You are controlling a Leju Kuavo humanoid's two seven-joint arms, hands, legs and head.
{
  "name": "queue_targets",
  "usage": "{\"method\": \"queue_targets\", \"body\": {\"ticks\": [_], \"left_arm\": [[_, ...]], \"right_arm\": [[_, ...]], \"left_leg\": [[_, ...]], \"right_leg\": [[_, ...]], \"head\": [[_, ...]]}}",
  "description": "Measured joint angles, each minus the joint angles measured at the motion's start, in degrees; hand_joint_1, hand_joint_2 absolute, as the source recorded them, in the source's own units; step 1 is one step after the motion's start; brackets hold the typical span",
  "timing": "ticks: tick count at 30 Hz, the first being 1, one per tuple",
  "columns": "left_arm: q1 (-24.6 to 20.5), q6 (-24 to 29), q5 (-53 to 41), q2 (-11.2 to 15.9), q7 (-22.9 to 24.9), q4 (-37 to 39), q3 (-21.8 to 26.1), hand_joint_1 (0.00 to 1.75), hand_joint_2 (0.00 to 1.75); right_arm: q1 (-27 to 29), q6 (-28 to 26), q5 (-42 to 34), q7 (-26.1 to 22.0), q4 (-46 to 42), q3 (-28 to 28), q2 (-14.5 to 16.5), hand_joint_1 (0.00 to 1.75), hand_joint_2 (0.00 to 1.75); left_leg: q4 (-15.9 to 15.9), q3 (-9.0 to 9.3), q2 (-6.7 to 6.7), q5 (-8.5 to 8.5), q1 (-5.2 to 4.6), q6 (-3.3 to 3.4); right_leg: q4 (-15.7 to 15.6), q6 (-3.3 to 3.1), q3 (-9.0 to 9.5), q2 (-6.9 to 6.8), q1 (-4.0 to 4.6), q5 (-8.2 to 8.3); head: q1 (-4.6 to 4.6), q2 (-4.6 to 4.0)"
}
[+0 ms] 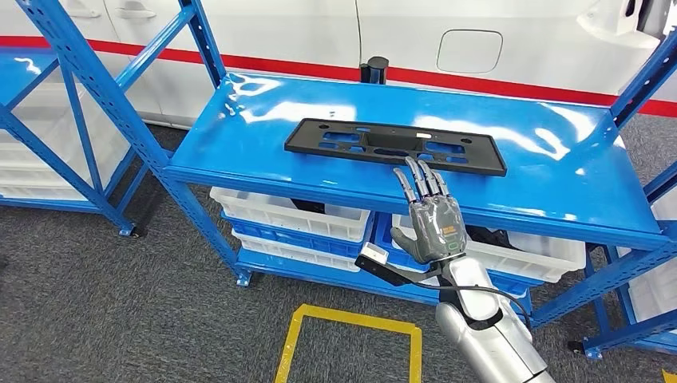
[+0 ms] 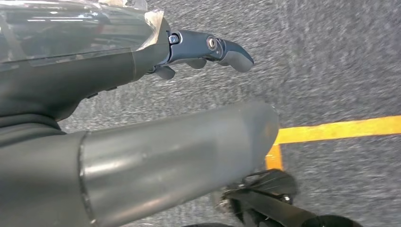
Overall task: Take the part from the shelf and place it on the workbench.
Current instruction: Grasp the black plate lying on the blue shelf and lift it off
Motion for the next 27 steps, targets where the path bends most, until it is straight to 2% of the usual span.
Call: {"method": "queue_targets", "body": {"ticks": [2, 3, 4, 6, 7, 8, 10, 12, 13, 14, 15, 17, 18, 19, 20, 21, 22, 23, 24, 25, 27], "left_arm": [[0.02, 0.01, -0.01, 0.07, 0.0, 0.0, 0.01, 0.0, 0.0], [0.05, 0.01, -0.02, 0.1, 0.01, 0.01, 0.0, 0.0, 0.0], [0.08, 0.01, -0.03, 0.12, 0.02, 0.01, -0.01, 0.0, 0.0], [0.08, -0.02, -0.07, 0.1, 0.04, 0.02, -0.02, 0.0, 0.0], [0.05, -0.02, -0.12, 0.06, 0.04, 0.03, -0.02, 0.0, 0.0], [-0.01, -0.03, -0.2, 0.04, 0.04, 0.03, -0.02, 0.0, 0.0], [-0.17, -0.03, -0.4, 0.04, 0.04, 0.03, -0.02, 0.0, 0.0], [-0.24, -0.03, -0.54, 0.04, 0.06, 0.03, -0.03, 0.0, 0.0], [-0.2, -0.03, -0.58, -0.01, 0.07, 0.03, -0.03, 0.0, 0.0], [-0.14, -0.02, -0.61, -0.07, 0.08, 0.04, -0.04, 0.0, 0.0], [-0.11, 0.01, -0.63, -0.13, 0.08, 0.04, -0.04, 0.0, 0.0], [-0.1, 0.11, -0.65, -0.2, 0.05, 0.09, -0.03, 0.0, 0.0], [-0.1, 0.18, -0.66, -0.21, 0.04, 0.13, -0.03, 0.0, 0.0], [-0.12, 0.25, -0.66, -0.2, 0.05, 0.16, -0.03, 0.0, 0.0], [-0.15, 0.33, -0.65, -0.2, 0.05, 0.2, -0.04, 0.0, 0.0], [-0.18, 0.42, -0.65, -0.19, 0.05, 0.2, -0.04, 0.0, 0.0], [-0.23, 0.53, -0.65, -0.17, 0.04, 0.2, -0.04, 0.0, 0.0], [-0.3, 0.67, -0.65, -0.18, 0.02, 0.2, -0.05, 0.0, 0.0], [-0.36, 0.91, -0.66, -0.21, -0.03, 0.2, -0.06, 0.0, 0.0], [-0.38, 1.28, -0.66, -0.25, -0.11, 0.2, -0.07, 0.0, 0.0], [-0.35, 2.14, -0.66, -0.32, -0.38, 0.2, -0.08, 0.0, 0.0]], "right_arm": [[-0.08, -0.02, 0.19, 0.0, 0.04, 0.03, 0.13, 0.0, 1.75], [-0.15, -0.06, 0.28, -0.01, 0.08, 0.05, 0.21, 0.0, 1.75], [-0.19, -0.13, 0.41, -0.01, 0.1, 0.07, 0.27, 0.0, 1.75], [-0.32, -0.43, 0.95, 0.03, 0.11, 0.06, 0.34, 0.0, 1.75], [-0.4, -0.65, 1.32, 0.1, 0.1, 0.04, 0.34, 0.0, 1.75], [-0.54, -0.93, 1.7, 0.24, 0.09, 0.02, 0.34, 0.0, 1.75], [-0.66, -1.47, 2.69, 0.7, 0.08, -0.01, 0.34, 0.0, 1.75], [-0.32, -1.87, 4.18, 1.48, 0.08, -0.07, 0.26, 0.0, 1.75], [-0.05, -2.04, 5.17, 2.02, 0.09, -0.15, 0.14, 0.0, 1.75], [0.17, -2.25, 6.26, 2.56, 0.09, -0.3, -0.01, 0.0, 1.75], [0.3, -2.49, 7.32, 3.06, 0.09, -0.52, -0.16, 0.0, 1.75], [0.51, -3.1, 9.07, 3.79, 0.11, -1.01, -0.49, 0.0, 1.75], [0.64, -3.36, 9.59, 3.98, 0.15, -1.18, -0.62, 0.0, 1.75], [0.81, -3.55, 9.95, 4.13, 0.16, -1.3, -0.72, 0.0, 1.75], [0.91, -3.7, 10.29, 4.25, 0.14, -1.41, -0.8, 0.0, 1.75], [0.93, -3.83, 10.66, 4.35, 0.09, -1.53, -0.85, 0.0, 1.75], [0.9, -4.0, 11.25, 4.54, -0.05, -1.67, -0.88, 0.0, 1.75], [0.81, -4.19, 12.03, 4.8, -0.17, -1.8, -0.93, 0.0, 1.75], [0.77, -4.33, 13.12, 5.21, -0.29, -1.9, -0.93, 0.0, 1.75], [0.84, -4.41, 14.63, 5.79, -0.39, -1.98, -0.94, 0.0, 1.75], [1.16, -4.19, 18.01, 7.18, -0.44, -2.2, -0.95, 0.0, 1.75]], "left_leg": [[-7.21, 1.43, -0.03, 6.56, -0.28, 0.88], [-9.66, 2.08, -0.07, 8.86, -0.48, 1.25], [-11.03, 2.59, -0.15, 10.02, -0.67, 1.53], [-11.8, 3.81, -0.24, 9.61, -0.83, 1.95], [-12.25, 4.66, -0.28, 9.47, -0.78, 2.23], [-12.52, 5.45, -0.29, 9.24, -0.71, 2.53], [-12.85, 6.66, -0.36, 8.47, -0.55, 3.02], [-12.86, 7.68, -0.54, 7.34, -0.54, 3.28], [-12.86, 8.44, -0.68, 6.67, -0.54, 3.3], [-12.85, 9.35, -0.83, 5.96, -0.55, 3.25], [-12.85, 10.37, -0.95, 5.21, -0.55, 3.17], [-12.68, 12.09, -1.12, 3.54, -0.62, 2.86], [-12.59, 12.64, -1.19, 2.79, -0.73, 2.62], [-12.5, 13.09, -1.24, 2.15, -0.83, 2.33], [-12.32, 13.58, -1.28, 1.73, -0.95, 2.09], [-11.97, 13.49, -1.28, 1.66, -0.99, 1.88], [-10.65, 12.93, -1.17, 1.98, -0.98, 1.66], [-8.29, 11.56, -0.98, 2.41, -0.96, 1.4], [-4.97, 9.43, -0.76, 2.55, -0.85, 1.05], [-1.19, 6.81, -0.5, 1.93, -0.7, 0.66], [4.42, 1.96, -0.17, -1.6, -0.36, 0.05]], "right_leg": [[-0.18, 0.35, 1.54, 0.11, 0.09, -1.36], [-0.4, 0.66, 2.05, 0.18, 0.19, -1.96], [-0.51, 1.06, 2.6, 0.26, 0.33, -2.24], [-0.6, 2.04, 3.47, 0.33, 0.54, -2.11], [0.35, 2.37, 3.47, 0.24, 0.58, -1.87], [2.29, 2.52, 2.47, 0.15, 0.62, -1.83], [9.08, 2.11, -1.86, -0.01, 0.71, -3.12], [14.96, 1.48, -6.92, -0.01, 0.82, -6.27], [15.74, 1.41, -8.56, -0.01, 0.86, -7.44], [14.82, 1.65, -9.4, -0.01, 0.89, -7.59], [12.29, 2.17, -9.46, -0.01, 0.89, -6.38], [5.11, 3.51, -8.76, -0.18, 0.88, -0.54], [2.52, 3.59, -8.36, -0.41, 0.94, 2.21], [0.97, 3.26, -8.04, -0.56, 0.99, 4.51], [0.51, 2.54, -7.81, -0.69, 1.01, 5.46], [0.47, 1.84, -7.34, -0.67, 0.85, 5.71], [0.31, 1.42, -6.87, -0.57, 0.6, 5.95], [0.17, 1.09, -6.38, -0.56, 0.35, 5.78], [0.04, 0.76, -5.81, -0.55, 0.12, 5.6], [-0.09, 0.46, -5.29, -0.57, 0.08, 5.29], [-0.19, 0.03, -4.34, -0.5, 0.02, 4.49]], "head": [[0.01, 0.0], [-0.01, 0.0], [-0.07, 0.0], [-0.14, 0.0], [-0.09, 0.0], [-0.01, 0.0], [0.15, 0.0], [0.2, 0.0], [0.2, 0.0], [0.21, 0.0], [0.21, 0.0], [0.26, 0.0], [0.37, 0.0], [0.39, 0.0], [0.42, 0.0], [0.41, 0.0], [0.32, 0.0], [0.29, 0.0], [0.21, 0.0], [0.19, 0.0], [0.12, 0.0]]}}
